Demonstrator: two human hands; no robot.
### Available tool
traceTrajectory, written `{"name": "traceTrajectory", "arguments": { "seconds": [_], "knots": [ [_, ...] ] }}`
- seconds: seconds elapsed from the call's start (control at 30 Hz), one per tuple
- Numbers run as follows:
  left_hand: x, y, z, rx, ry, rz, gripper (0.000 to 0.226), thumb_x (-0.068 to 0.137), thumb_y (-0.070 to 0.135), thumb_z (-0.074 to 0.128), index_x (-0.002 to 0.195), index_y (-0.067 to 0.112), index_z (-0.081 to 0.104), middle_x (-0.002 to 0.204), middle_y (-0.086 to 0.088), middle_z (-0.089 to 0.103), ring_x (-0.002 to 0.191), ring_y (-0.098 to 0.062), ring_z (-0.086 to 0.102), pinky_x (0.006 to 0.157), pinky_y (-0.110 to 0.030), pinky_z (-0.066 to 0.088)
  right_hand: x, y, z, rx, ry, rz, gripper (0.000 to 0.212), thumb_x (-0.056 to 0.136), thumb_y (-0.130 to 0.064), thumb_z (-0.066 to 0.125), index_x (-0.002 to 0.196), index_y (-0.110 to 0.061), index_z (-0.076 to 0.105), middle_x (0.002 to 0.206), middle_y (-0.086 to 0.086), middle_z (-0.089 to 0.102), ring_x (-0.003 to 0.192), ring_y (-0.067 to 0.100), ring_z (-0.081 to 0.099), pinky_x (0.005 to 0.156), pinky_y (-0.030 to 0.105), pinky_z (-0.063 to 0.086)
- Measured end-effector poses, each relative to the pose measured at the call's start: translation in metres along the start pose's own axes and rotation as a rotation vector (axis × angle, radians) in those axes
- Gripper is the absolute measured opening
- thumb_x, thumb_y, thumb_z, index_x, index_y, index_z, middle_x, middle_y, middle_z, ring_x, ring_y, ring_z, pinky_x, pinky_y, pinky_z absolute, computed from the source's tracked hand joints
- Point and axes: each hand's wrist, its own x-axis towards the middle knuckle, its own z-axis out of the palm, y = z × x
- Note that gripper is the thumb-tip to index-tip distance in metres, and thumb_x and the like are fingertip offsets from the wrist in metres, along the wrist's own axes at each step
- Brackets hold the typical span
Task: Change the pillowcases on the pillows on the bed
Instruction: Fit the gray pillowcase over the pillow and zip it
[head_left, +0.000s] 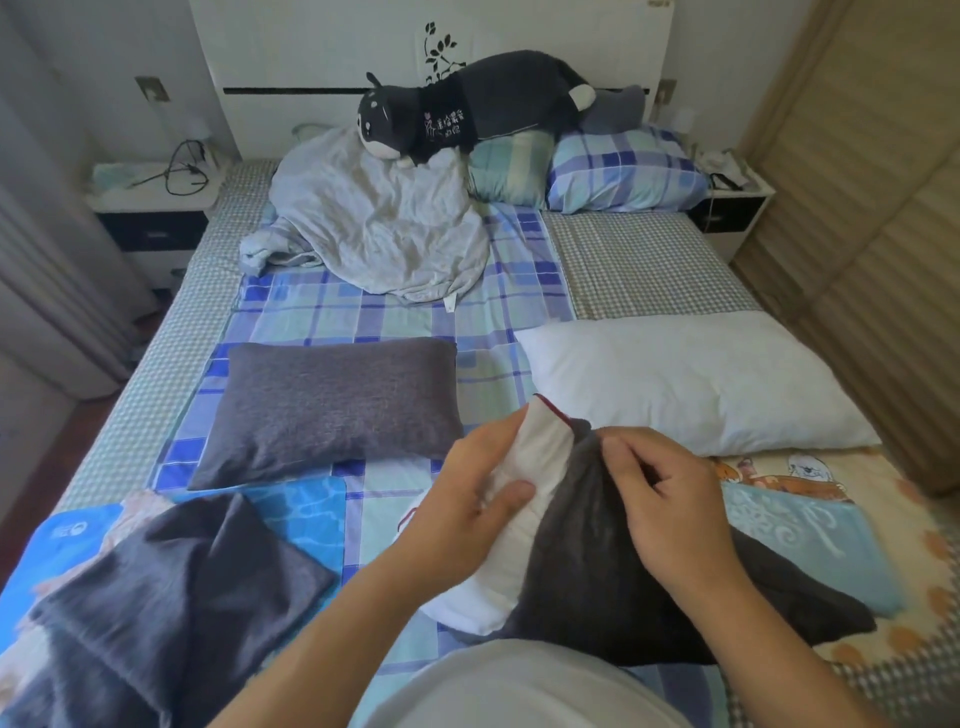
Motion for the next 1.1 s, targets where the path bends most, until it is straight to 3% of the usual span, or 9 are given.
{"name": "traceTrajectory", "arguments": {
  "seconds": [0.03,0.1,0.2,0.3,0.47,0.63,0.87,0.97,1.1],
  "knots": [
    [0.0,-0.001,0.001,0.004,0.025,-0.025,0.062,0.099,0.035,0.059,0.147,0.058,0.028,0.144,0.021,0.045,0.137,-0.011,0.043,0.114,-0.045,0.038,-0.001,-0.003,0.0,-0.028,0.0,-0.05,0.005,0.095,-0.03,0.063,0.094,-0.028,0.067,0.093,-0.016,0.065,0.093,0.004,0.062,0.08,0.016,0.049],
    [0.002,0.001,0.004,0.018,0.061,-0.035,0.061,0.098,0.033,0.064,0.143,0.059,0.033,0.136,0.021,0.051,0.129,-0.008,0.05,0.108,-0.042,0.044,0.001,-0.011,0.003,-0.177,-0.075,-0.124,0.023,0.084,-0.046,0.068,0.095,-0.027,0.059,0.092,-0.014,0.055,0.091,0.006,0.052,0.078,0.017,0.044],
    [0.004,0.005,0.008,0.057,0.157,-0.016,0.052,0.096,0.025,0.066,0.133,0.056,0.045,0.129,0.022,0.058,0.121,-0.006,0.056,0.103,-0.039,0.047,0.009,-0.009,0.003,-0.563,-0.239,-0.083,0.02,0.088,-0.045,0.067,0.09,-0.03,0.054,0.085,-0.016,0.05,0.085,0.009,0.049,0.077,0.027,0.045],
    [0.004,0.003,0.006,0.047,0.291,-0.074,0.041,0.096,0.021,0.064,0.128,0.044,0.055,0.127,0.011,0.062,0.118,-0.013,0.058,0.105,-0.042,0.048,0.006,-0.001,-0.01,-0.563,-0.215,0.071,0.008,0.095,-0.031,0.065,0.091,-0.028,0.058,0.086,-0.012,0.056,0.084,0.009,0.053,0.074,0.026,0.043],
    [-0.002,-0.006,-0.002,0.071,0.313,0.0,0.042,0.089,0.017,0.067,0.122,0.042,0.061,0.122,0.011,0.058,0.117,-0.013,0.057,0.104,-0.033,0.047,-0.002,-0.01,-0.009,-0.411,-0.063,-0.091,0.002,0.093,-0.023,0.064,0.094,-0.024,0.064,0.092,-0.01,0.054,0.079,0.008,0.056,0.067,0.024,0.05],
    [-0.002,0.001,-0.001,0.005,0.261,0.013,0.05,0.09,0.009,0.07,0.123,0.044,0.059,0.118,0.02,0.061,0.116,-0.009,0.058,0.099,-0.022,0.045,0.007,-0.012,0.015,-0.639,-0.366,-0.275,0.014,0.09,-0.042,0.064,0.091,-0.028,0.064,0.091,-0.01,0.043,0.085,0.012,0.045,0.067,0.028,0.044],
    [-0.001,-0.002,-0.012,0.077,0.231,-0.031,0.045,0.093,0.009,0.065,0.13,0.034,0.062,0.122,0.016,0.062,0.117,-0.007,0.056,0.104,-0.033,0.047,0.039,-0.036,0.0,-0.957,-0.979,-0.379,0.017,0.097,-0.018,0.047,0.104,-0.02,0.062,0.102,-0.002,0.052,0.084,0.023,0.057,0.076,0.041,0.052],
    [-0.007,-0.01,-0.014,0.226,0.261,0.049,0.044,0.092,0.016,0.064,0.132,0.033,0.063,0.132,0.01,0.058,0.124,-0.015,0.048,0.108,-0.04,0.041,0.055,-0.052,-0.004,-1.001,-1.135,-0.35,0.023,0.104,-0.026,0.04,0.105,-0.019,0.062,0.103,0.003,0.061,0.085,0.021,0.056,0.079,0.038,0.049],
    [-0.023,-0.022,-0.014,0.409,0.299,0.167,0.048,0.09,0.022,0.066,0.134,0.04,0.054,0.134,0.002,0.048,0.119,-0.026,0.046,0.102,-0.029,0.037,0.075,-0.054,-0.011,-0.949,-1.208,-0.336,0.031,0.098,-0.012,0.05,0.116,-0.03,0.066,0.107,-0.006,0.069,0.082,0.011,0.059,0.083,0.035,0.056]
  ]
}}
